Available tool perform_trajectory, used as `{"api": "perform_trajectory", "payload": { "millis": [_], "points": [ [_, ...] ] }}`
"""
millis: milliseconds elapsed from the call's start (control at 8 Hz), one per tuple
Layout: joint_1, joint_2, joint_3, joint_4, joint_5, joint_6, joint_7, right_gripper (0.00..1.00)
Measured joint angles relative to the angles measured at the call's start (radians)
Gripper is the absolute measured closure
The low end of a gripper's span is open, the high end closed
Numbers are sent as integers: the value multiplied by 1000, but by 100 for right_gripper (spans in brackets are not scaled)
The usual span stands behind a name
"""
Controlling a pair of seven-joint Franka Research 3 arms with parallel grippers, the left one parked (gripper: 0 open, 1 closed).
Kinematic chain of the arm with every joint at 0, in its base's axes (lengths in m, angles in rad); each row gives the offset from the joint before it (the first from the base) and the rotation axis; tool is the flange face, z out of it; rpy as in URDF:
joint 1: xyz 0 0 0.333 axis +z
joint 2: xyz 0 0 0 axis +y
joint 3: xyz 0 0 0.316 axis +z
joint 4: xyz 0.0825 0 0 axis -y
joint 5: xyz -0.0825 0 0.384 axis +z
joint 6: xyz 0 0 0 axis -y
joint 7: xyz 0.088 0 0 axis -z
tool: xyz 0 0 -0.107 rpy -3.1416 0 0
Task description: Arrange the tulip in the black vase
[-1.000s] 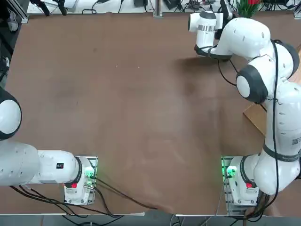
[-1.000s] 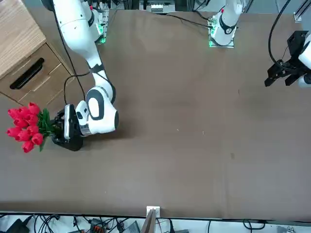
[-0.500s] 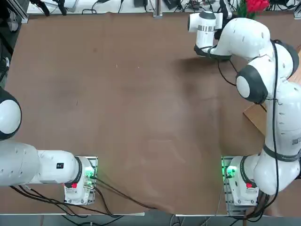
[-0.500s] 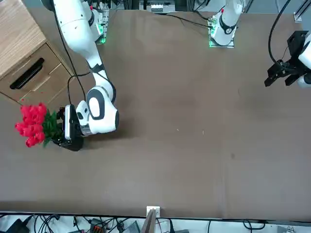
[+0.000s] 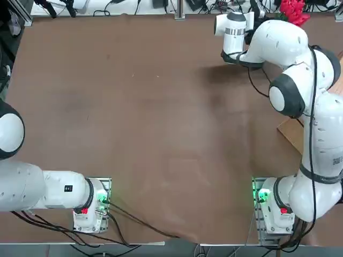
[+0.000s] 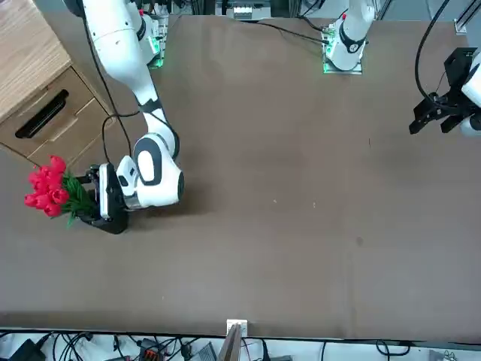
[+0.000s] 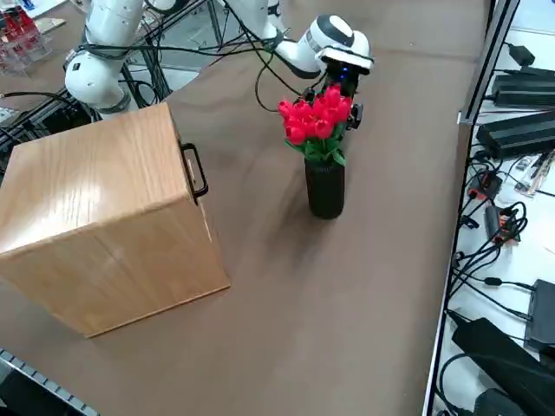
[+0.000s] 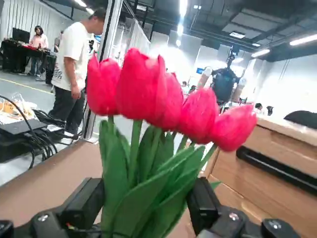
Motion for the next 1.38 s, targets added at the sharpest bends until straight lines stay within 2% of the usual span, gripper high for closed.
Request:
{"api": "perform_trajectory", "payload": {
  "millis": [875, 1375],
  "points": [
    [41, -11, 4, 202, 3, -119, -275, 0],
    [54, -57, 5, 273, 84, -127, -511, 0]
  ]
}}
